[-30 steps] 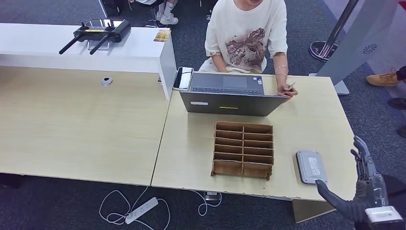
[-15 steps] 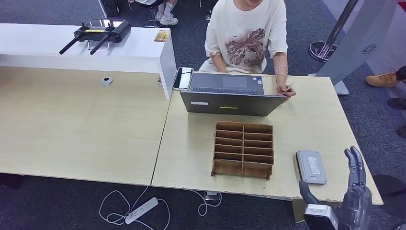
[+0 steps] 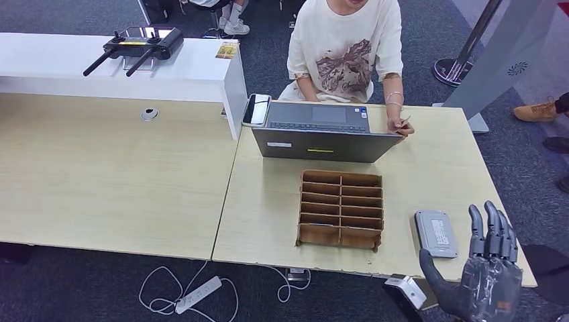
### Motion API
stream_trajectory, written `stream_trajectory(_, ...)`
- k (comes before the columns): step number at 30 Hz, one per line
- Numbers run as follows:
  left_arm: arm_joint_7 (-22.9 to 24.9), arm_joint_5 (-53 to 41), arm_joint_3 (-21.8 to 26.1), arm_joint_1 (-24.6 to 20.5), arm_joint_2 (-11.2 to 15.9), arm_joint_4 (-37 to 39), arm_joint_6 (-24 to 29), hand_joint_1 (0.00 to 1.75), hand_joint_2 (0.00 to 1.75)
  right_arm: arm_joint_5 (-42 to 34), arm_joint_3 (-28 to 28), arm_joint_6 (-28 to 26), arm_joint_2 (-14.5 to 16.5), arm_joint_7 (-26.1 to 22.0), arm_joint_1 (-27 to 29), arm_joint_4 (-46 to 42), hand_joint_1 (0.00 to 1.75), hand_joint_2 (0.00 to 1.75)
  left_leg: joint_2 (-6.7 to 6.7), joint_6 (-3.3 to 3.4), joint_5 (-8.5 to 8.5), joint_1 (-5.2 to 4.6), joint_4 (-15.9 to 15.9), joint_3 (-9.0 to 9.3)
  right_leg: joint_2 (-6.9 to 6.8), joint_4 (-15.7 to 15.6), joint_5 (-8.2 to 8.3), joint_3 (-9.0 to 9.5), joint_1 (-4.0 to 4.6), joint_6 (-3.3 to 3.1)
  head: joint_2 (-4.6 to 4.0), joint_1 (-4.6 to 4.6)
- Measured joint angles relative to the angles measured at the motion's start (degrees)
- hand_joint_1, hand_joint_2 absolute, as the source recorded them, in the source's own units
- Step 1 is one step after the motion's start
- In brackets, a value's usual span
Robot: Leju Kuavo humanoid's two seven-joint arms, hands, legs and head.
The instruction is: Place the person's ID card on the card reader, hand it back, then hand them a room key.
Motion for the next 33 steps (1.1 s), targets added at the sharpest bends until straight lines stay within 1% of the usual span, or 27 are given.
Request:
stream_trajectory(3,-0.23,0.22,0.00,0.00,0.00,0.00,-0.28,0.00,1.75,4.48,0.99,-0.42,-0.09,3.12,-0.51,0.49,0.00,1.75,0.01,0.00,0.00,0.00,0.00,0.00,0.00,0.01,0.00,0.00,0.00,0.00,0.00,0.00)
stream_trajectory(8,-0.27,0.34,0.00,0.00,0.02,-0.01,-0.64,0.00,1.75,6.77,2.31,-0.09,-0.30,5.53,-1.73,1.21,0.00,1.75,0.01,0.00,0.00,-0.01,0.00,0.00,0.00,0.00,0.00,0.01,-0.01,0.00,0.00,0.01)
stream_trajectory(12,-0.27,0.30,0.00,0.00,0.07,-0.01,-0.94,0.00,1.75,5.69,3.09,0.54,-1.01,6.10,-2.73,1.71,0.00,1.75,0.01,0.00,0.00,-0.01,0.00,0.00,0.00,0.00,0.00,0.00,-0.01,0.00,0.00,0.01)
stream_trajectory(17,-0.34,0.40,0.00,0.00,0.22,-0.01,-1.49,0.00,1.75,1.30,4.26,4.30,-2.97,6.86,-3.25,2.49,0.00,1.75,0.01,0.00,0.00,-0.01,0.00,-0.01,0.00,0.00,0.00,0.00,-0.01,0.00,0.00,0.01)
stream_trajectory(24,-0.36,0.86,0.00,0.01,0.28,0.00,-1.68,0.00,1.75,1.80,5.47,8.75,-5.00,8.97,-3.76,3.68,0.00,1.75,0.01,0.00,0.00,0.00,0.00,-0.01,0.00,0.00,0.00,0.00,-0.01,0.00,0.00,0.00)
stream_trajectory(33,-0.42,0.87,0.00,0.01,0.28,-0.02,-1.67,0.00,1.75,2.81,6.19,9.68,-5.74,9.94,-3.89,4.16,0.00,1.75,0.01,0.00,0.00,0.00,0.00,0.00,0.00,0.00,0.00,-0.01,0.00,0.00,0.00,0.01)
